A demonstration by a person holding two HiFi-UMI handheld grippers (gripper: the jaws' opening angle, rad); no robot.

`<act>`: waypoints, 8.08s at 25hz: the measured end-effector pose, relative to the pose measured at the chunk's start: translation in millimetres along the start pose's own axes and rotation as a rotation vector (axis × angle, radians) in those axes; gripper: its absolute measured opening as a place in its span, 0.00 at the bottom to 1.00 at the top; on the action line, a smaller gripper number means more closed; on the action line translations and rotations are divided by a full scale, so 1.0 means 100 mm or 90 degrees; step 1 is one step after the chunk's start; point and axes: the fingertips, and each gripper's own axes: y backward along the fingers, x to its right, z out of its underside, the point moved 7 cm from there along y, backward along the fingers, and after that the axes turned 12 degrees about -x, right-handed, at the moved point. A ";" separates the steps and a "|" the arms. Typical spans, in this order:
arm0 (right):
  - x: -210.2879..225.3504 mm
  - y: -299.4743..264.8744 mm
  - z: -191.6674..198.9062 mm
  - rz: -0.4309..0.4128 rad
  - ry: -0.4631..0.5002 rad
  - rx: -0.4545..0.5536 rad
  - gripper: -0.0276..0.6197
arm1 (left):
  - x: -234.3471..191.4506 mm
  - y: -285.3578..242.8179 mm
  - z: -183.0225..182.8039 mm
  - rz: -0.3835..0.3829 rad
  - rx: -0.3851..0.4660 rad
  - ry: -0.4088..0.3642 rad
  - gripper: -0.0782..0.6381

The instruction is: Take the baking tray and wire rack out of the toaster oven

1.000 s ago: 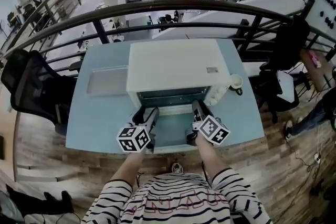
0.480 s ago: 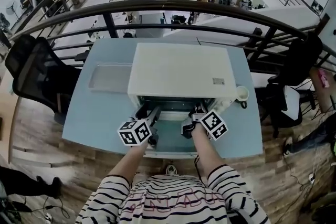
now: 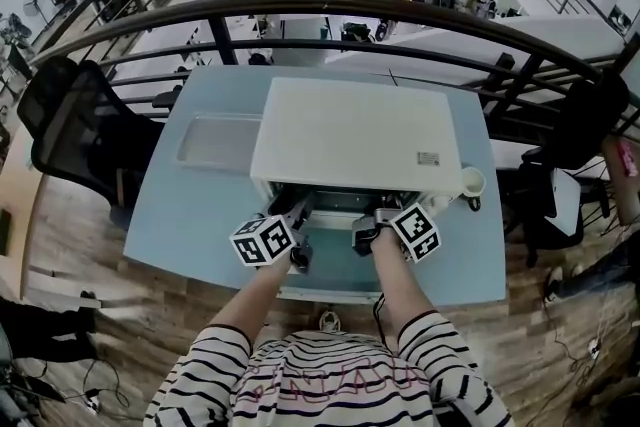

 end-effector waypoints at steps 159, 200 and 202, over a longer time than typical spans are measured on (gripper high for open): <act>-0.35 -1.06 4.05 0.088 -0.223 -0.474 0.36 | -3.69 2.16 -0.36 -0.025 -0.522 0.319 0.40; -0.91 -0.60 4.17 -0.040 -0.147 -0.649 0.44 | -3.09 2.85 -0.37 -0.010 -0.203 0.242 0.40; -1.03 -0.52 4.13 -0.054 -0.074 -0.632 0.44 | -2.98 2.92 -0.41 0.002 -0.151 0.245 0.40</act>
